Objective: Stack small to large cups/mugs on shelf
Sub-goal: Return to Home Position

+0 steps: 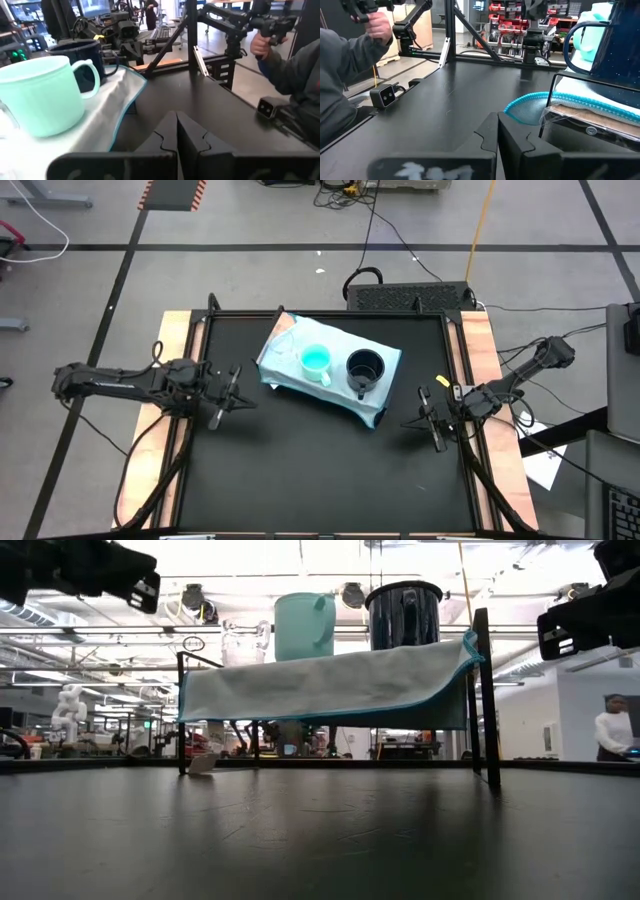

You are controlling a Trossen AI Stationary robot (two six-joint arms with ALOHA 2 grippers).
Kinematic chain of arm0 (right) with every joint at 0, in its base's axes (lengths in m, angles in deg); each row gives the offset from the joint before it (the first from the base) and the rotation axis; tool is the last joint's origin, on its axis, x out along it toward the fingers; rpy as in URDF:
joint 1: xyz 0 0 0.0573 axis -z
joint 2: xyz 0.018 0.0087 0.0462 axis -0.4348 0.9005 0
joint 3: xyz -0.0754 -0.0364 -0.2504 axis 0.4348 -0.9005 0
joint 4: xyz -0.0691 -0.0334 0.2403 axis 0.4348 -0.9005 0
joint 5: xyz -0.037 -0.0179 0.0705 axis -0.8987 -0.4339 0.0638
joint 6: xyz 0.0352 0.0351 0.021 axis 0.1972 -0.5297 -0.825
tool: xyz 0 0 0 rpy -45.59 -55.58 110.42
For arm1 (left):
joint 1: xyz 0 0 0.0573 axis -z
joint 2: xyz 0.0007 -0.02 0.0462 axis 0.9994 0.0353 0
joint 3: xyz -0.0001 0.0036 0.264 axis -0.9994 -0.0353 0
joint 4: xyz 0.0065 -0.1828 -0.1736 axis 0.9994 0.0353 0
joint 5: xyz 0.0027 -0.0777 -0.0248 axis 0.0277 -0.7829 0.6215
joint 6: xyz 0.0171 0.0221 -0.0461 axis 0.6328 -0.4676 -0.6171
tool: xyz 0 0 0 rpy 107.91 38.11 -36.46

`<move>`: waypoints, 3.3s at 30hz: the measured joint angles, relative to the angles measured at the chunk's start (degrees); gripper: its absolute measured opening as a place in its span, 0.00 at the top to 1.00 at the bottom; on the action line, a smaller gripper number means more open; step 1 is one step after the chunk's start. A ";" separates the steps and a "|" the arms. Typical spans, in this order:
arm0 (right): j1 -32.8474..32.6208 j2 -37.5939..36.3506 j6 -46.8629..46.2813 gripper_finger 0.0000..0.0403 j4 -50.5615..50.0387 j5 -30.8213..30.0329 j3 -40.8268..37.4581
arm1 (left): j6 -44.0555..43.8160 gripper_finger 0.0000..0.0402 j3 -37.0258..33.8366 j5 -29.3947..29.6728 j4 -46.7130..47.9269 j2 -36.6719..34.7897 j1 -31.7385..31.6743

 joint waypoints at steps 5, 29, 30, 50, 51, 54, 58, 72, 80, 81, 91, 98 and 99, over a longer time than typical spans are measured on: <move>0.01 -0.02 0.00 1.00 0.03 0.00 0.00 | 0.03 1.00 -3.96 5.32 -3.86 -1.37 3.57; 0.01 -0.02 0.20 1.00 1.06 -0.02 -0.02 | -3.52 1.00 -17.78 19.81 -20.09 -1.43 12.20; 0.00 -0.01 0.20 1.00 1.08 -0.02 -0.02 | -3.41 1.00 -17.78 20.00 -20.14 -1.43 12.45; 0.81 -0.08 6.75 1.00 6.03 -9.51 -0.02 | 2.79 1.00 -17.76 29.05 -20.21 -2.09 15.38; 1.28 -0.11 6.99 1.00 6.72 -9.45 -0.02 | 2.90 1.00 -17.76 29.05 -20.05 -2.09 15.01; 2.91 -0.29 8.38 1.00 7.79 -8.69 -0.02 | 2.98 1.00 -17.74 28.93 -19.61 -2.09 13.80; 6.17 -1.12 8.78 1.00 7.72 -4.25 0.00 | 2.68 1.00 -17.74 27.22 -17.50 -2.09 12.10; 21.31 -2.01 2.79 1.00 5.80 14.95 -0.02 | 1.77 1.00 -17.74 25.17 -16.49 -2.09 8.00; 25.01 -2.01 1.91 1.00 5.36 20.02 0.00 | 1.43 1.00 -17.71 22.39 -15.81 -2.09 6.77; 25.19 -2.00 1.97 1.00 5.24 20.68 0.00 | 1.38 1.00 -17.71 22.38 -15.65 -2.09 6.56; 26.04 -1.94 0.81 1.00 5.02 24.99 0.00 | -1.41 1.00 -17.69 17.68 -12.67 -2.06 4.19; 26.11 -1.94 -1.07 1.00 3.78 27.51 0.00 | 0.25 1.00 -17.69 16.53 -12.67 -2.07 4.19; 26.15 -1.94 -1.10 1.00 3.43 27.50 -0.02 | 0.39 1.00 -17.69 16.55 -12.69 -2.09 4.19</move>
